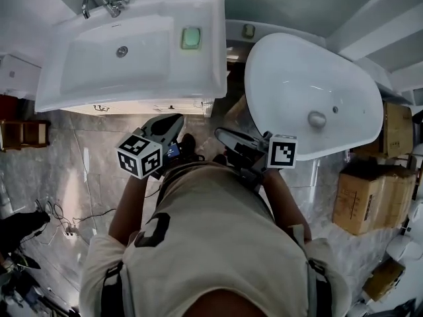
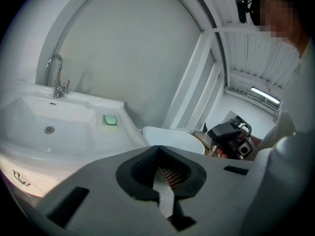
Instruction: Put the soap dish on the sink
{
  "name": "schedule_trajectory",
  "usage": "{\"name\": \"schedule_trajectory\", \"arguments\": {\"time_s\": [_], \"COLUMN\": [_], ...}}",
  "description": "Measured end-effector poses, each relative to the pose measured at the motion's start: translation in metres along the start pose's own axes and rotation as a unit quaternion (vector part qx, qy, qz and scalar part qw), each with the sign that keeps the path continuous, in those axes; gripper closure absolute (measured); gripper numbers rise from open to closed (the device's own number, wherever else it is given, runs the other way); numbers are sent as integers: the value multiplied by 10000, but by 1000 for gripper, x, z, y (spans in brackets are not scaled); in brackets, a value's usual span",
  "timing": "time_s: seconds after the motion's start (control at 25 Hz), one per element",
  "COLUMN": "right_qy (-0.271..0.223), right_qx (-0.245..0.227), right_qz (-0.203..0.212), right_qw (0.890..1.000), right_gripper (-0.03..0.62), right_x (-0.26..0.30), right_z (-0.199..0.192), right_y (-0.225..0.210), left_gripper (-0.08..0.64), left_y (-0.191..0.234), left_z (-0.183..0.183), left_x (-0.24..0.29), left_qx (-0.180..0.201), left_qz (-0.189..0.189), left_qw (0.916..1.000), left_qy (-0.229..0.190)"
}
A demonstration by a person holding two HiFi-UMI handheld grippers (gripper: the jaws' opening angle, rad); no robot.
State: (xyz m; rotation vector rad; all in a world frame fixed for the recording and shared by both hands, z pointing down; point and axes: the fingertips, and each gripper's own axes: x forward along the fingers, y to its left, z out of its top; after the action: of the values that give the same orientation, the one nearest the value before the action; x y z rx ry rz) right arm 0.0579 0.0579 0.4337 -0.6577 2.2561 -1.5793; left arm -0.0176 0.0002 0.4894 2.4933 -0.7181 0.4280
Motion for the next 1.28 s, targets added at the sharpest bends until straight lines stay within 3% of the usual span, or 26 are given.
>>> {"name": "schedule_trajectory", "arguments": {"time_s": [0.32, 0.52, 0.72, 0.92, 1.28], "right_qy": [693, 729, 724, 597, 471], "right_qx": [-115, 164, 137, 287, 76], "right_qz": [17, 32, -56, -62, -146], "right_qw": [9975, 9972, 9973, 9978, 9988], "right_gripper": [581, 581, 581, 581, 581], "right_x": [-6, -14, -11, 3, 37], "right_z": [-36, -51, -56, -55, -43], "right_y": [8, 4, 3, 2, 10], "left_gripper": [540, 540, 540, 540, 540], "left_y": [-26, -42, -42, -38, -6], "left_z": [-27, -39, -46, -34, -25], "left_x": [-26, -37, -40, -29, -45], "left_qx": [171, 204, 110, 404, 565], "left_qz": [169, 174, 120, -97, -140], "left_qw": [9989, 9982, 9984, 9975, 9971], "left_qy": [402, 537, 546, 572, 484]}}
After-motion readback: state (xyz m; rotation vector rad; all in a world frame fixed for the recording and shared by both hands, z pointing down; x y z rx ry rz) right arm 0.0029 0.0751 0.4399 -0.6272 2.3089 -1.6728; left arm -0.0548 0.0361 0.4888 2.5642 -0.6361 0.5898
